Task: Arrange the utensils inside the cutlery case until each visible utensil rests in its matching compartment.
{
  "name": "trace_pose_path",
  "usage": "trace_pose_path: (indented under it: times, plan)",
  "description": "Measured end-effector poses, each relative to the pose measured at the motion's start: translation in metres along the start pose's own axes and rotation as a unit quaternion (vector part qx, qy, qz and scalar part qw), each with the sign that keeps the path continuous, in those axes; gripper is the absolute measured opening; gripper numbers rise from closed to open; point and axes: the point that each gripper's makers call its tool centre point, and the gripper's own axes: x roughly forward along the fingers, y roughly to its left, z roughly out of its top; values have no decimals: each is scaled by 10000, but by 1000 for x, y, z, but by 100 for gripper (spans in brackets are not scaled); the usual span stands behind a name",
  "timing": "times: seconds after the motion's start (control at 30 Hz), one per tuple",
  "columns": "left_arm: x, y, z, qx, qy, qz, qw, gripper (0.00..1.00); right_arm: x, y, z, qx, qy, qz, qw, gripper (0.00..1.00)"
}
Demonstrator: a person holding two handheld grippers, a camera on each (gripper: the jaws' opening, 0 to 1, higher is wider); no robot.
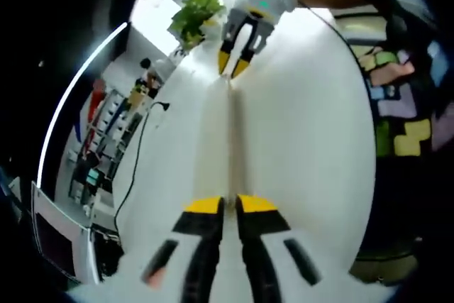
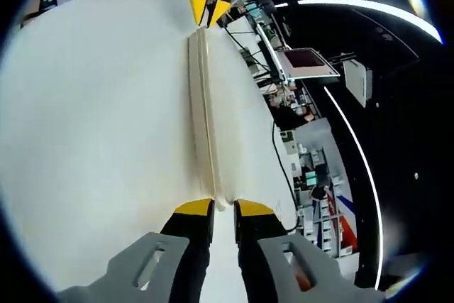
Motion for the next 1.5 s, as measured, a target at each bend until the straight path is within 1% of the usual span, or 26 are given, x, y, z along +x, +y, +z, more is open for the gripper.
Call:
trace_pose_path:
  times: [0.1, 0.17, 0.23, 0.3, 0.37, 0.4, 0.47, 0.53, 0.57, 0.63, 0.67, 0.73, 0.77, 0.8, 0.87, 0.93, 0.97, 1.0, 1.07, 1.1, 1.17, 1.27, 1.3, 1.37, 1.43, 1.5]
  plan:
    - [-6, 2, 5, -112, -257, -27, 9996, 11, -5, 3, 1, 316, -61, 88, 9994, 14]
    - [-9, 1, 8, -357, -483, -124, 9981, 13, -8, 4, 2, 570, -115, 158, 9982, 15]
    - [-11, 2, 11, -606, -678, -158, 9957, 16, -11, 3, 4, 700, -162, 188, 9972, 17]
    - [-12, 5, 10, -708, -766, -162, 9944, 20, -14, 1, 4, 816, -143, 225, 9963, 17]
    - [-12, 7, 11, -732, -807, -172, 9939, 25, -17, 5, 7, 909, -133, 507, 9945, 17]
    - [-11, 7, 11, -737, -818, -180, 9938, 29, -19, 3, 7, 928, -131, 600, 9938, 18]
    - [-8, 9, 13, -722, -809, -209, 9939, 42, -21, -2, 11, 989, -116, 777, 9920, 21]
    - [-4, 11, 16, -786, -773, -231, 9936, 52, -23, -1, 12, 1051, 43, 1173, 9875, 27]
    - [-1, 9, 19, -812, -788, -282, 9932, 54, -23, -3, 12, 1023, 129, 1320, 9859, 31]
    - [3, -4, 16, -902, -620, -762, 9911, 60, -20, -8, 15, 805, 114, 1495, 9854, 37]
    - [4, -6, 15, -928, -553, -861, 9904, 63, -19, -10, 17, 761, 138, 1622, 9837, 39]
    - [9, -2, 14, -971, -469, -919, 9899, 68, -12, -14, 21, 704, 165, 1934, 9785, 43]
    - [11, 1, 14, -955, -418, -918, 9903, 68, -9, -15, 23, 622, 152, 2077, 9761, 44]
    - [12, 5, 13, -911, -353, -888, 9912, 67, -5, -14, 28, 542, 65, 2239, 9731, 42]
    - [16, 11, 10, -792, -219, -854, 9930, 62, 4, -15, 37, 661, -81, 2443, 9674, 40]
    - [19, 11, 8, -739, -101, -906, 9931, 62, 12, -14, 42, 579, -131, 2651, 9624, 44]
    - [20, 10, 8, -746, -53, -965, 9925, 63, 13, -11, 41, 528, -34, 2843, 9573, 47]
    - [21, 8, 7, -791, -1, -1065, 9912, 64, 14, -8, 40, 515, 17, 2966, 9536, 51]
    - [23, 3, 6, -877, 122, -1263, 9880, 67, 17, -4, 40, 510, 87, 3214, 9455, 54]
    - [24, 2, 7, -868, 125, -1316, 9874, 67, 19, -3, 41, 521, 118, 3328, 9415, 53]
    - [27, 1, 8, -995, 204, -1511, 9833, 66, 22, -1, 41, 491, 178, 3483, 9359, 53]
    - [34, 4, 11, -1132, 288, -1699, 9785, 64, 28, 3, 39, 507, 278, 3689, 9277, 54]
    - [36, 2, 10, -1119, 427, -1870, 9750, 64, 30, 5, 37, 463, 310, 3745, 9255, 55]
    - [38, -4, 9, -1225, 581, -2170, 9667, 64, 35, 5, 36, 388, 317, 3747, 9258, 56]
    - [45, 2, 12, -1266, 599, -2155, 9664, 64, 36, 8, 35, 390, 333, 3908, 9190, 55]
    - [48, 2, 9, -1257, 743, -2227, 9639, 64, 37, 10, 35, 436, 347, 3977, 9158, 54]
